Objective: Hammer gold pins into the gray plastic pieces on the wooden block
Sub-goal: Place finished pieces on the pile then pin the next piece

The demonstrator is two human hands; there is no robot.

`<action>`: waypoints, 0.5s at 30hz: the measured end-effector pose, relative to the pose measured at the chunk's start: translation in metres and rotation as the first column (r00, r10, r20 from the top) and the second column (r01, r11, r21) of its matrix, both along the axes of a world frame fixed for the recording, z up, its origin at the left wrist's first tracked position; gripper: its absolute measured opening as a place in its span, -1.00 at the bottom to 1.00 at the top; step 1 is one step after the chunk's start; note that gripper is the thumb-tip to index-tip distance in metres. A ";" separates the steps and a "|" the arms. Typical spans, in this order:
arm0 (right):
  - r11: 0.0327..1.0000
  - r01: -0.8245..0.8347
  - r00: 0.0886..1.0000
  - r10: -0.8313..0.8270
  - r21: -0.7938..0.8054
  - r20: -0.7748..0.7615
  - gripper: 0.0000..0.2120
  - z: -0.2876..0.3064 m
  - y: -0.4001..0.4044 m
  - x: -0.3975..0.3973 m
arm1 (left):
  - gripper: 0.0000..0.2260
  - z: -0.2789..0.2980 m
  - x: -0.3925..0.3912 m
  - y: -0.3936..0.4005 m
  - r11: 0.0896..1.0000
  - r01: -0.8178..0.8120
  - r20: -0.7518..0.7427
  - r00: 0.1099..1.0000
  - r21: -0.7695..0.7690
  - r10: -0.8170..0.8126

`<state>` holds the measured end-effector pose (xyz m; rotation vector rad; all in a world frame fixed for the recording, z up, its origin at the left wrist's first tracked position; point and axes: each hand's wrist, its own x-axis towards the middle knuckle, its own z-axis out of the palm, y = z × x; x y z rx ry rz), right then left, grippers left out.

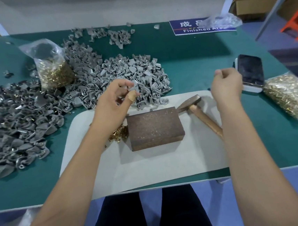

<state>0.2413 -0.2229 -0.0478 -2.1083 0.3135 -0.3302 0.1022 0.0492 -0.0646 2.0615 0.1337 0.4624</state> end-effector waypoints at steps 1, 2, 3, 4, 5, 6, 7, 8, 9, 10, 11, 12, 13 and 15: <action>0.998 -0.060 0.998 0.061 -0.019 0.029 -0.78 0.001 0.005 -0.006 | -0.86 0.000 0.000 0.000 1.000 0.020 0.002 1.000 0.013 -0.020; 0.993 -0.097 0.994 0.100 -0.068 0.034 -0.77 0.000 0.007 -0.012 | -0.86 0.000 0.000 0.001 0.999 0.036 0.003 0.999 0.025 -0.036; 0.984 -0.099 0.995 0.103 -0.146 0.017 -0.76 -0.002 0.007 -0.017 | -0.86 -0.001 0.000 0.001 0.998 0.046 0.002 0.999 0.034 -0.046; 0.970 -0.065 0.998 0.064 -0.233 -0.013 -0.74 -0.003 0.002 -0.020 | -0.85 -0.002 0.001 0.002 0.998 0.052 0.002 0.999 0.040 -0.052; 0.954 -0.020 0.999 0.004 -0.301 -0.052 -0.72 -0.005 -0.005 -0.022 | -0.85 -0.004 0.001 0.002 0.998 0.056 0.002 0.998 0.043 -0.056; 0.943 0.010 0.995 -0.042 -0.333 -0.090 -0.70 -0.005 -0.013 -0.022 | -0.84 -0.005 0.001 0.003 0.998 0.057 0.003 0.998 0.041 -0.057; 0.939 0.020 0.990 -0.066 -0.343 -0.122 -0.68 -0.004 -0.022 -0.019 | -0.84 -0.007 0.001 0.003 0.998 0.055 0.003 0.998 0.038 -0.056; 0.940 0.013 0.987 -0.067 -0.340 -0.148 -0.67 -0.003 -0.029 -0.017 | -0.83 -0.007 0.001 0.003 0.998 0.053 0.003 0.999 0.037 -0.053; 0.945 0.002 0.986 -0.058 -0.328 -0.159 -0.67 -0.002 -0.034 -0.013 | -0.83 -0.008 0.002 0.003 0.998 0.051 0.003 0.999 0.041 -0.051; 0.951 -0.004 0.986 -0.047 -0.310 -0.158 -0.68 -0.001 -0.038 -0.010 | -0.83 -0.008 0.002 0.003 0.998 0.049 0.003 0.999 0.047 -0.050; 0.958 -0.003 0.988 -0.041 -0.286 -0.150 -0.70 0.000 -0.040 -0.007 | -0.82 -0.008 0.002 0.003 0.998 0.050 0.004 0.999 0.049 -0.051; 0.966 -0.002 0.989 -0.036 -0.259 -0.141 -0.71 0.001 -0.041 -0.005 | -0.82 -0.008 0.002 0.003 0.997 0.052 0.003 0.999 0.049 -0.053; 0.972 0.000 0.990 -0.032 -0.235 -0.135 -0.72 0.002 -0.041 -0.002 | -0.82 -0.008 0.002 0.003 0.997 0.054 0.002 0.999 0.048 -0.054; 0.978 -0.008 0.988 -0.025 -0.209 -0.154 -0.71 0.000 -0.039 0.005 | -0.82 -0.007 0.001 0.002 0.997 0.059 0.006 0.998 0.042 -0.059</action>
